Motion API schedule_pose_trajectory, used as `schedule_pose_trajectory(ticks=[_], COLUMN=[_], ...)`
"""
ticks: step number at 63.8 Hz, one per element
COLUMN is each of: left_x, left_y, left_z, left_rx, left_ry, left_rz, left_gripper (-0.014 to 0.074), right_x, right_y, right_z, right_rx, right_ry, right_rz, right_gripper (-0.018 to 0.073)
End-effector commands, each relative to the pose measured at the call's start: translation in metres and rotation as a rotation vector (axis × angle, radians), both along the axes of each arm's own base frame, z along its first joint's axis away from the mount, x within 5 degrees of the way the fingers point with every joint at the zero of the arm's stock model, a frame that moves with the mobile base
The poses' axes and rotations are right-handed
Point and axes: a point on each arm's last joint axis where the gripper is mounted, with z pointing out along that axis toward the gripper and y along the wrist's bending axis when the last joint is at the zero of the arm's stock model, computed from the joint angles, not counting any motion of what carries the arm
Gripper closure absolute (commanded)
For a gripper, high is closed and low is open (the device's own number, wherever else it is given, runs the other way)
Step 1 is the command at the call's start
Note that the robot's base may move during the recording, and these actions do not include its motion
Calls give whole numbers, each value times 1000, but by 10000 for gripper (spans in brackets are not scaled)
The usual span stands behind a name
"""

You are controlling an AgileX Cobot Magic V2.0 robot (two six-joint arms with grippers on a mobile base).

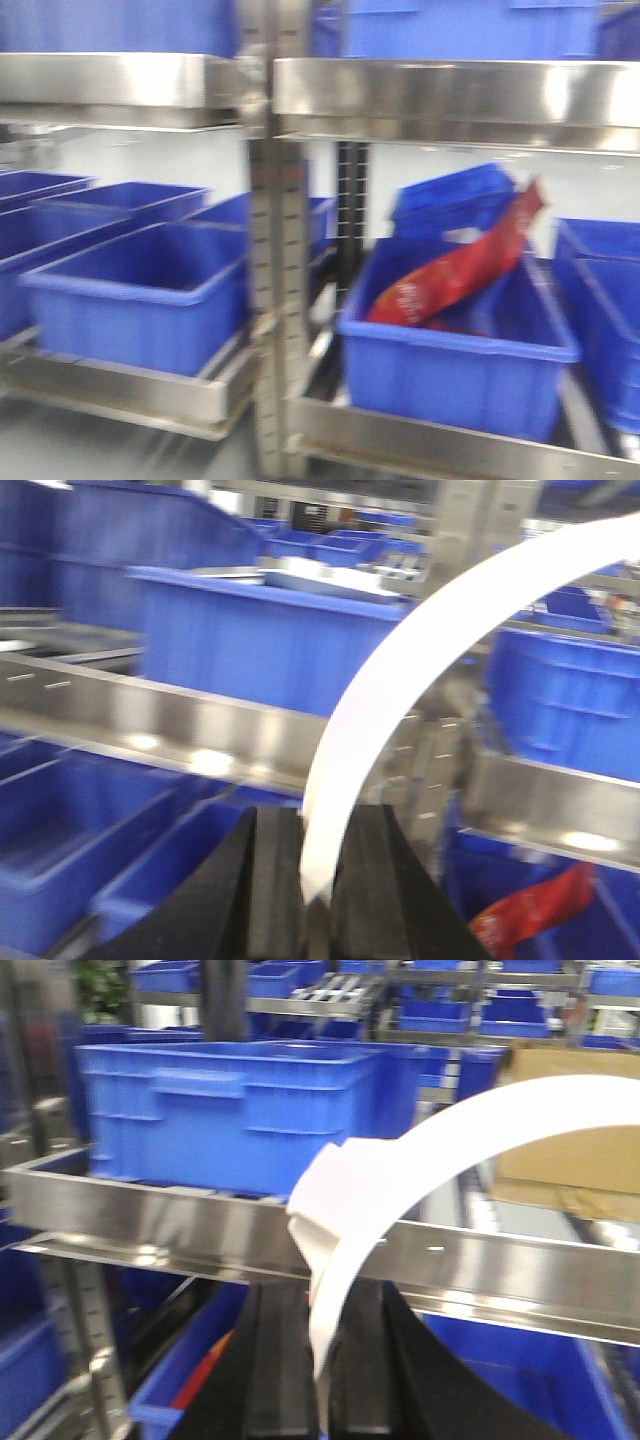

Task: Grab PVC pipe and place in blue bin
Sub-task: 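Drive the base up to the metal shelf of blue bins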

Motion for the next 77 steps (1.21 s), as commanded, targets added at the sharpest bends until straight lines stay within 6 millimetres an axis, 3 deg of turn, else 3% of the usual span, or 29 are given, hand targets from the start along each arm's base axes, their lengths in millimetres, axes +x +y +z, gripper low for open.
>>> schedule_pose_trajectory(ticks=[1, 77], left_x=[-1, -1], left_y=[0, 0], left_z=[4, 5], left_rx=[-7, -8], left_ry=[-31, -46], left_rz=[1, 2], left_gripper=[707, 707], right_x=[0, 0], right_y=[0, 0], right_z=[4, 4], right_rx=[-19, -19], right_ry=[-31, -31], right_rz=[-3, -3], right_gripper=[728, 728])
